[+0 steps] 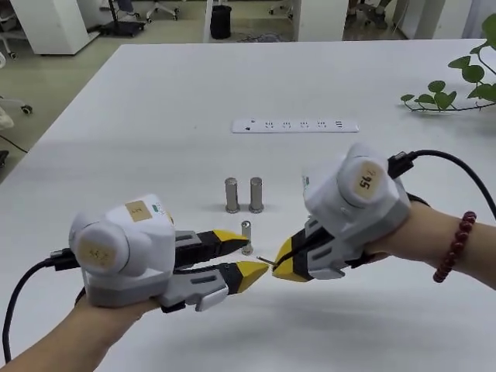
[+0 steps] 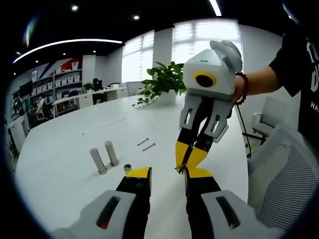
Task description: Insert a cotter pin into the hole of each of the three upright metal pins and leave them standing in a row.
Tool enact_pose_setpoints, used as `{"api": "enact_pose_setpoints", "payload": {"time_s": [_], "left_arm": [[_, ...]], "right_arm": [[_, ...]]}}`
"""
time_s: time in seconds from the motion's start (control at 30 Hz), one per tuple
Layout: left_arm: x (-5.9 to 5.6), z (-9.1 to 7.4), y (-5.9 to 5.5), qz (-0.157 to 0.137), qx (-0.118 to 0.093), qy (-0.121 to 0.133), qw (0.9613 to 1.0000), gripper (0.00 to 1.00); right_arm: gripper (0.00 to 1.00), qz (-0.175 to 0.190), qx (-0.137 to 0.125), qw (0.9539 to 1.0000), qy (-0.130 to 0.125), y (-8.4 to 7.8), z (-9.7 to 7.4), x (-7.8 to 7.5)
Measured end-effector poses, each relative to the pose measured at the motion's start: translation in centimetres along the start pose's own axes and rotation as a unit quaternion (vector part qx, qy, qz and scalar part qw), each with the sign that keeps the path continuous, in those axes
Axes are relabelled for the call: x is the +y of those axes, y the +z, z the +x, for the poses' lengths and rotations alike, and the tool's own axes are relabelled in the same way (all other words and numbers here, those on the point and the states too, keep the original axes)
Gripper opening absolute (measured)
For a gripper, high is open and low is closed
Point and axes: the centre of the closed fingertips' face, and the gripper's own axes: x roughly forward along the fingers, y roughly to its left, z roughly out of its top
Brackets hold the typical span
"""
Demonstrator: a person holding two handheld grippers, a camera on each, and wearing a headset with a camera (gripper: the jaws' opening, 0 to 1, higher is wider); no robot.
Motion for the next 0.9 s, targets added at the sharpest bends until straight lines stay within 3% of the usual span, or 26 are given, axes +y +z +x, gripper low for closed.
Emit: {"api": "enact_pose_setpoints", "payload": {"time_s": [0.27,0.5,0.9], "left_arm": [[1.8,-0.2,-0.6,-0.002,-0.001,0.051,0.9987,0.32],[4.0,0.0,-1.5,-0.017,0.006,0.105,0.9943,0.37],[5.7,2.2,-3.6,-0.031,0.033,0.144,0.9886,0.33]], "right_arm": [[0.00,0.012,0.014,0.9996,-0.019,-0.4,-0.1,-1.4],[0.00,0.022,0.030,0.9987,-0.035,-0.8,-0.1,-3.0],[0.00,0.026,0.065,0.9967,-0.041,-1.7,0.7,-5.2]]}}
